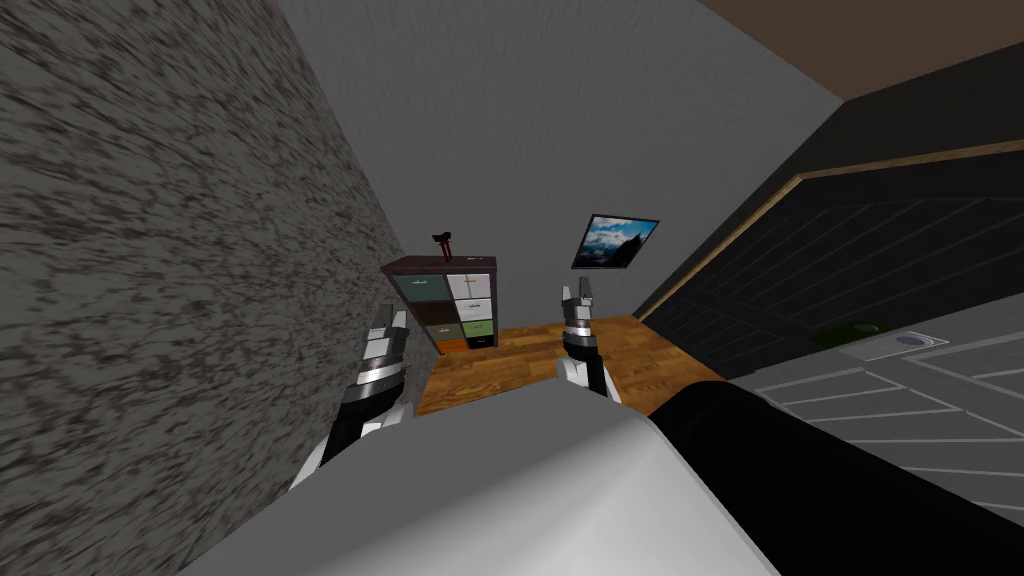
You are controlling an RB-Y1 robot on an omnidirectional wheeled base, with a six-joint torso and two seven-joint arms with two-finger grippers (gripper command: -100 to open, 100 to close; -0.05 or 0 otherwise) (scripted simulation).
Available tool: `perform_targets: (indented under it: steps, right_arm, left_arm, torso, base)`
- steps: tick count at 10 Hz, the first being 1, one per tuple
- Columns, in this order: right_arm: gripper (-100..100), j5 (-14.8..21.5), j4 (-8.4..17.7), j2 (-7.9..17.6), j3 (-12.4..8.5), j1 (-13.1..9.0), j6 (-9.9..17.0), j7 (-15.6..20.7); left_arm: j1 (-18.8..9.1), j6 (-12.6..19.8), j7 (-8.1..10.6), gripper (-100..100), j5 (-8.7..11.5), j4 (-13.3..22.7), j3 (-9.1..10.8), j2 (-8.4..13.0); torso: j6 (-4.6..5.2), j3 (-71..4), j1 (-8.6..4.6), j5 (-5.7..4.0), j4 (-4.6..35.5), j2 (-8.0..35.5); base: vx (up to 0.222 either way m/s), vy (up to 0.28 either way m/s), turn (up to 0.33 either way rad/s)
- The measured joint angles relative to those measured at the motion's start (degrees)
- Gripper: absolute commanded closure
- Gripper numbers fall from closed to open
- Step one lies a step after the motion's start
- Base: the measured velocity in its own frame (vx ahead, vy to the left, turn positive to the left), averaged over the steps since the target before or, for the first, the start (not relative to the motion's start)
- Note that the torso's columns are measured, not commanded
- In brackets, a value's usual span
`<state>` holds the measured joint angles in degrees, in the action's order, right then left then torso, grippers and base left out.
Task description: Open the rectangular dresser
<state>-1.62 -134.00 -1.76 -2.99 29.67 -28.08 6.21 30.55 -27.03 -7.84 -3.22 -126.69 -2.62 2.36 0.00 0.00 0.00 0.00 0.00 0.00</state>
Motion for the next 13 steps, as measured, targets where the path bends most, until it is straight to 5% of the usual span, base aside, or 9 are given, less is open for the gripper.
perform_targets:
  steps: [9, 10, 13]
  right_arm:
    - [0, 0.00, -0.02, 0.00, 0.00, 0.00, -0.01, 0.00]
    - [0, 0.00, -0.02, 0.00, 0.00, 0.00, -0.01, 0.00]
    - [0, 0.00, 0.01, 0.00, 0.00, 0.02, 0.00, 0.00]
  left_arm:
    - [0.00, -0.01, 0.00, 0, 0.00, -0.02, 0.00, 0.00]
    - [0.00, -0.01, 0.00, -100, 0.00, -0.02, 0.00, 0.00]
    - [0.14, 2.73, 0.13, -100, 0.33, -1.05, 0.09, 3.24]
  torso:
    - [0.00, -70.73, 0.00, 0.00, 35.37, 35.39]
    - [0.00, -79.19, 0.00, 0.00, 39.60, 39.62]
    - [0.00, -84.66, -0.05, -0.02, 42.14, 42.00]
  base:
    - [0.000, 0.000, 0.000]
    - [0.041, -0.009, -0.019]
    - [0.106, -0.029, -0.032]
